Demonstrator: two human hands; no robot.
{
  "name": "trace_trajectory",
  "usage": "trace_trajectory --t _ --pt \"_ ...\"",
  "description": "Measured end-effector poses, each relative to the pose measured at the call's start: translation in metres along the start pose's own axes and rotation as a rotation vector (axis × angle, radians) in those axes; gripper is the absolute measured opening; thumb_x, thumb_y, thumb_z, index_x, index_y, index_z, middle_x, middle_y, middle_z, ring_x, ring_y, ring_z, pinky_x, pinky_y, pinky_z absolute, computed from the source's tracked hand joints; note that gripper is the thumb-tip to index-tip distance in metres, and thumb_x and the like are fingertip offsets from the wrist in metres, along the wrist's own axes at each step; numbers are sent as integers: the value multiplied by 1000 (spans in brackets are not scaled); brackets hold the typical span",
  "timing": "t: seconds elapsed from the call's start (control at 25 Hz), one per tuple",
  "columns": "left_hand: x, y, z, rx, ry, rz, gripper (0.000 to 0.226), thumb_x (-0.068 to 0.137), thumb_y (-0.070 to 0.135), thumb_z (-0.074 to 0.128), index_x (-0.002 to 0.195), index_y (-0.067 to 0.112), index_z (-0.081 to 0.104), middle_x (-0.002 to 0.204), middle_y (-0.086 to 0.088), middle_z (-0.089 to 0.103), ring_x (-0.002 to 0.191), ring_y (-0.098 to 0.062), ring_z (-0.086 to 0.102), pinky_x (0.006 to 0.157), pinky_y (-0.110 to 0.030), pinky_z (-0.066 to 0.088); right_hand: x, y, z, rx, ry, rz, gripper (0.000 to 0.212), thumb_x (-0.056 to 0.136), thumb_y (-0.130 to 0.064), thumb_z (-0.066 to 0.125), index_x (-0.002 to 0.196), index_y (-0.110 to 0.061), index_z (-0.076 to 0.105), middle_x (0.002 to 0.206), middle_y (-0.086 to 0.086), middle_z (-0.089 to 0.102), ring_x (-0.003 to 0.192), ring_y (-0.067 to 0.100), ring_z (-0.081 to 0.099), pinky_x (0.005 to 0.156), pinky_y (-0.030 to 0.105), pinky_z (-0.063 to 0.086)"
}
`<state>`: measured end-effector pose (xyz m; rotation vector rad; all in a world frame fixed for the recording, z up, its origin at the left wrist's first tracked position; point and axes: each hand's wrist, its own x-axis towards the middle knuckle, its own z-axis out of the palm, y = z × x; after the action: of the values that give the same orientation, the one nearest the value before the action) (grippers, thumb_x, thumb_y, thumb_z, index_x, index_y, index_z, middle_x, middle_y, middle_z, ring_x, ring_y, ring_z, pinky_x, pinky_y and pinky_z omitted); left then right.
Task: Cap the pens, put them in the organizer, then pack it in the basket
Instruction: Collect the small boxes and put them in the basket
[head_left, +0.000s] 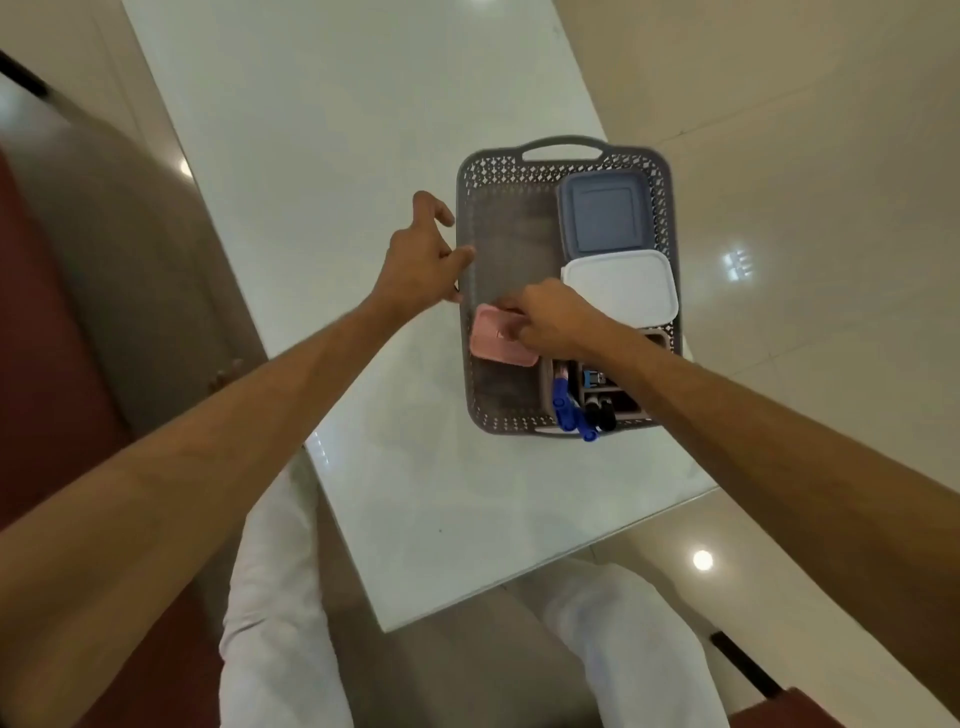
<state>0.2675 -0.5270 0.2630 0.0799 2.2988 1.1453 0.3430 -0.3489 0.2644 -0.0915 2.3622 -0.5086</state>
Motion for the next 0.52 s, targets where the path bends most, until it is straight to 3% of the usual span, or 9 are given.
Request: trace_trajectory --t 0.08,0.16,0.32,0.52 --pt "-9 -6 7 -51 82 -46 41 100 20 71 131 8 47 90 -21 71 68 -29 75 61 -37 67 -13 -7 5 -130 -117 -111 36 98 -15 60 131 -22 71 121 8 76 107 30 70 89 38 57" --pt "-22 -12 14 -68 140 -96 34 100 23 73 125 7 57 92 -17 73 65 -22 76 59 -33 67 -29 -14 17 -273 -149 -157 33 98 -19 59 126 -28 75 117 6 77 100 29 71 86 40 59" --pt "-56 -26 21 -33 179 -158 28 99 26 74 118 8 65 90 -13 78 58 -17 76 58 -29 66 -53 -16 37 -416 -186 -211 30 103 -26 56 126 -25 74 109 7 77 83 25 63 82 39 51" --pt "-104 -44 31 -121 210 -297 34 96 30 78 123 12 66 97 -12 79 67 -23 79 57 -28 65 -84 -22 58 -615 -214 -260 21 102 -25 57 111 -18 75 83 2 57 78 24 55 103 47 44"
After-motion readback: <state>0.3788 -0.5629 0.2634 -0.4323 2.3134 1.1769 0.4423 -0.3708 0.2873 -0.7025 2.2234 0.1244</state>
